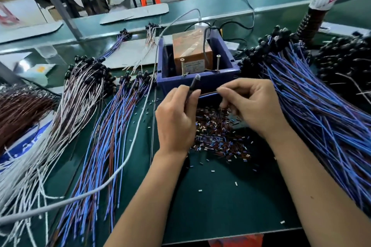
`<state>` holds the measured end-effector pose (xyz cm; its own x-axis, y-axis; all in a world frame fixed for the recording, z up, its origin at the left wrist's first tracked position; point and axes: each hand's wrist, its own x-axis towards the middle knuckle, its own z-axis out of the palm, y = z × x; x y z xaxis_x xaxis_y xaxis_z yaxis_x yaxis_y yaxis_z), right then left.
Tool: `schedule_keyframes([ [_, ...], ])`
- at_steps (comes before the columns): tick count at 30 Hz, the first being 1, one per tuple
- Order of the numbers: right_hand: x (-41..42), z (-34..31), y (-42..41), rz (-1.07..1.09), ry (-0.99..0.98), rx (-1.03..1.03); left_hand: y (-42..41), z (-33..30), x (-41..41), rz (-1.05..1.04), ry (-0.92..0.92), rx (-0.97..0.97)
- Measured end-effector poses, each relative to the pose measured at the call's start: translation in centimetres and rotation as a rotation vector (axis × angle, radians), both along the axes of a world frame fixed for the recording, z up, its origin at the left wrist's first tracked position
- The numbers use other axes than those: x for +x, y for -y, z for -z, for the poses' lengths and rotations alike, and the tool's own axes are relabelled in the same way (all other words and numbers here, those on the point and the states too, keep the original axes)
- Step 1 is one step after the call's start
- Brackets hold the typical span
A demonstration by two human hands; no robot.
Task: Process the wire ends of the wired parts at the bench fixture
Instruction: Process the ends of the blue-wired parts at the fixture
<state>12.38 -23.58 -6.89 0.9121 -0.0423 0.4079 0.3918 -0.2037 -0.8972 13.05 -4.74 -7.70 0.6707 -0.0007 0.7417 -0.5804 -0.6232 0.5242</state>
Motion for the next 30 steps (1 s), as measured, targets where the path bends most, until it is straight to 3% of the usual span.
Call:
schedule_keyframes([
  [7,-0.5,0.2,-0.8,-0.118,-0.109,0.077,1.3,0.3,-0.6,0.196,-0.096,-0.048],
  [13,-0.4,0.0,-0.9,-0.091,-0.137,0.235,1.3,0.5,-0.8,0.181,-0.158,-0.231],
  [18,-0.3,0.1,-0.9,-0.08,-0.122,0.244,1.5,0.2,-1.1,0.155,-0.17,-0.274],
  [21,-0.1,0.0,0.3,0.022,-0.105,0.39,0.8,0.2,-0.9,0.112,-0.176,-0.405],
  [24,0.0,0.2,0.6,0.086,-0.095,0.307,0.5,0.0,-0.8,0.101,-0.205,-0.514],
  [26,-0.1,0.4,-0.5,0.049,-0.111,0.255,0.8,-0.1,-1.0,0.108,-0.215,-0.513],
  [30,-0.5,0.5,-3.2,-0.099,-0.155,0.391,1.7,0.0,-1.4,0.151,-0.223,-0.442],
])
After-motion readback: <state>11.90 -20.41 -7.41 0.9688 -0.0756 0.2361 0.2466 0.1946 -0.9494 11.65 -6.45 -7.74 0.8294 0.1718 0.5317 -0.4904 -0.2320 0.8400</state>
